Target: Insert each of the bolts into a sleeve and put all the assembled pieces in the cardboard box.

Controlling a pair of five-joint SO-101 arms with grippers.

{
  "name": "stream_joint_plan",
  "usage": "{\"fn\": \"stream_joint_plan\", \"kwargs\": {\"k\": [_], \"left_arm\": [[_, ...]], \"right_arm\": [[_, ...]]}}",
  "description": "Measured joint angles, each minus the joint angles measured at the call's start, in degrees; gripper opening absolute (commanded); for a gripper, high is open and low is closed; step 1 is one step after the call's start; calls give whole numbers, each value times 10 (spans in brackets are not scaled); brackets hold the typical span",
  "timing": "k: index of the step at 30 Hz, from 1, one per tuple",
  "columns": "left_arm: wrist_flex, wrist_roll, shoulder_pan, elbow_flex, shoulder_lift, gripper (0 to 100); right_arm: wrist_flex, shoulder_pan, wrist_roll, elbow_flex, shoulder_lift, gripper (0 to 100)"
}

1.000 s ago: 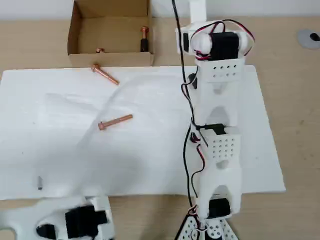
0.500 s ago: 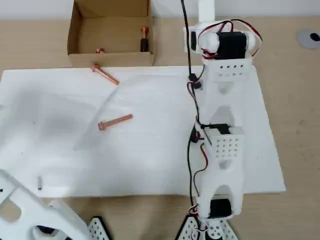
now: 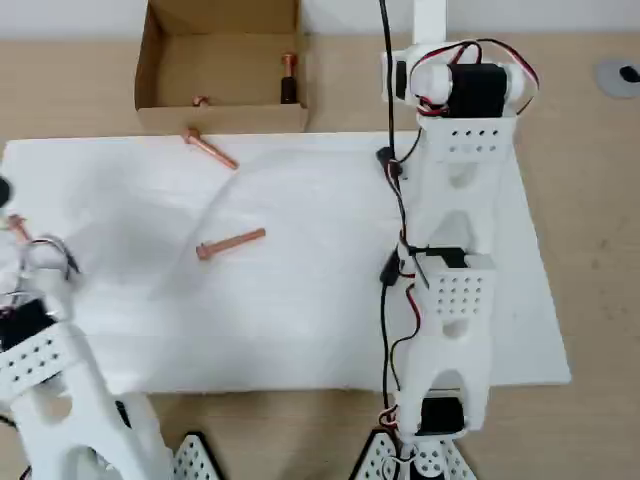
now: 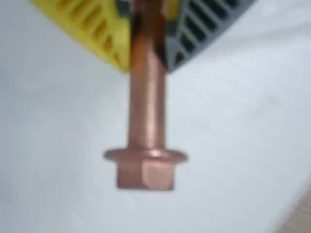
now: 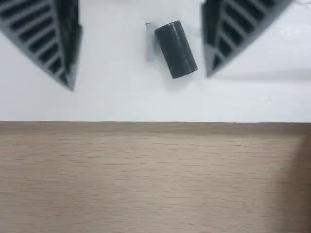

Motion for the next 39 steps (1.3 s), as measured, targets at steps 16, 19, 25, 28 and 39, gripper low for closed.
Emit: {"fn": "stream_joint_plan", "kwargs": {"k": [16, 19, 25, 28, 39], "left_arm": [[-135, 20, 43, 124, 98, 164], [-135, 47, 43, 86, 118, 164], [-84, 72, 43, -18, 135, 164], [-61, 74, 43, -62, 149, 164], [-29, 74, 16, -137, 318, 160]], "right_arm": [[0, 0, 0, 1, 0, 209], [0, 0, 0, 1, 0, 209], [0, 0, 0, 1, 0, 209], [0, 0, 0, 1, 0, 209], [0, 0, 17, 1, 0, 209]]}}
